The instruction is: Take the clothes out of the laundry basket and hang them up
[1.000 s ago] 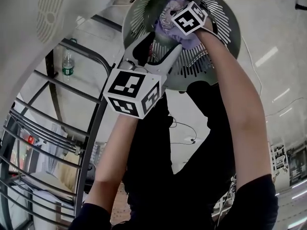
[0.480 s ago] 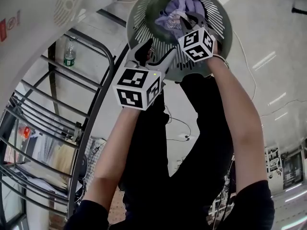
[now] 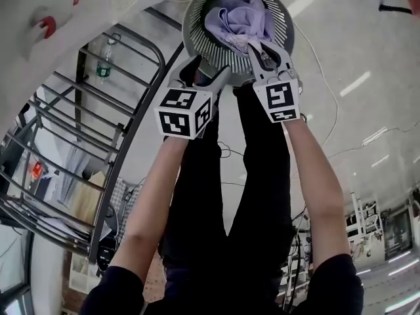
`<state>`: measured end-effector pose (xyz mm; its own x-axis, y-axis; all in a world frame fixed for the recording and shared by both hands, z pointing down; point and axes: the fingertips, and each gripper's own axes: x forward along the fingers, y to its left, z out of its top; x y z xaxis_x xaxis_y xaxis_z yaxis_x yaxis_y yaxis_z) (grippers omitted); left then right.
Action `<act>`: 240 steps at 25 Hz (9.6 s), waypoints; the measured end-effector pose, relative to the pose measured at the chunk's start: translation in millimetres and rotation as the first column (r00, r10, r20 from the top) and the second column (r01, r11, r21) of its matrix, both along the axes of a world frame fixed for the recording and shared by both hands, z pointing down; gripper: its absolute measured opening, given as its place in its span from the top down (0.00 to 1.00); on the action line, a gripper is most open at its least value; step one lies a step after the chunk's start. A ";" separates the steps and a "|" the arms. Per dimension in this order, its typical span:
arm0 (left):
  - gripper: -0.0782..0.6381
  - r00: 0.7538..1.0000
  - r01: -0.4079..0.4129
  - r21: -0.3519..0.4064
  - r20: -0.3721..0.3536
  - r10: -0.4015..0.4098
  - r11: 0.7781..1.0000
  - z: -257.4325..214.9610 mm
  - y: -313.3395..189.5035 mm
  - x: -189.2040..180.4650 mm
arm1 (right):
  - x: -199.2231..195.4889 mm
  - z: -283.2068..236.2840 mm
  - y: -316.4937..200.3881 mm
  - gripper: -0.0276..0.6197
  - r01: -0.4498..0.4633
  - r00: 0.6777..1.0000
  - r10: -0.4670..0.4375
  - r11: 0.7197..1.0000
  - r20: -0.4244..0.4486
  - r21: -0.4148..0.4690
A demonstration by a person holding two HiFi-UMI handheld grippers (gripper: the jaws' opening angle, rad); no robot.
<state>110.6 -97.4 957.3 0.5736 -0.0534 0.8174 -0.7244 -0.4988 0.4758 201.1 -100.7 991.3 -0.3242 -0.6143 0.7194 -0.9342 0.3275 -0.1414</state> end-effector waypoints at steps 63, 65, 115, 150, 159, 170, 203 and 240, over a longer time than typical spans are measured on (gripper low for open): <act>0.83 0.736 -0.478 0.499 -0.222 0.640 0.723 -452.0 -12.5 -20.8 | -40.4 -620.7 47.1 0.88 -0.023 0.999 0.034 0.839 -0.010 0.544; 0.83 0.791 -0.412 0.521 -0.202 0.577 0.747 -466.5 -25.6 -33.9 | -39.9 -612.7 47.7 0.88 -0.063 0.997 0.072 0.849 0.002 0.525; 0.84 0.954 0.289 0.879 -0.233 -0.187 0.380 -763.8 48.1 -213.5 | -169.0 -697.2 40.4 0.94 0.444 0.834 -0.551 0.658 -0.012 0.608; 0.84 0.474 0.431 0.890 -0.085 -0.877 0.147 -761.0 272.8 -546.3 | -485.7 -800.3 150.0 0.94 0.657 0.626 -0.777 0.488 -0.056 0.575; 0.84 0.533 0.533 0.834 -0.197 -0.823 0.146 -734.7 191.5 -632.8 | -556.3 -780.9 86.4 0.94 0.571 0.744 -0.668 0.627 -0.010 0.530; 0.84 0.589 0.606 0.761 -0.235 -0.773 0.231 -702.4 99.0 -709.1 | -626.0 -760.9 4.6 0.94 0.476 0.841 -0.541 0.740 0.000 0.475; 0.56 0.690 0.634 0.414 0.079 -0.719 0.654 -485.8 -108.5 -813.8 | -732.0 -566.1 -205.7 0.55 0.559 0.826 -0.550 0.828 -0.126 0.051; 0.49 0.544 0.715 0.603 -0.164 -0.823 0.353 -597.3 143.2 -722.4 | -643.4 -641.2 53.7 0.42 0.557 0.810 -0.583 0.799 0.063 0.227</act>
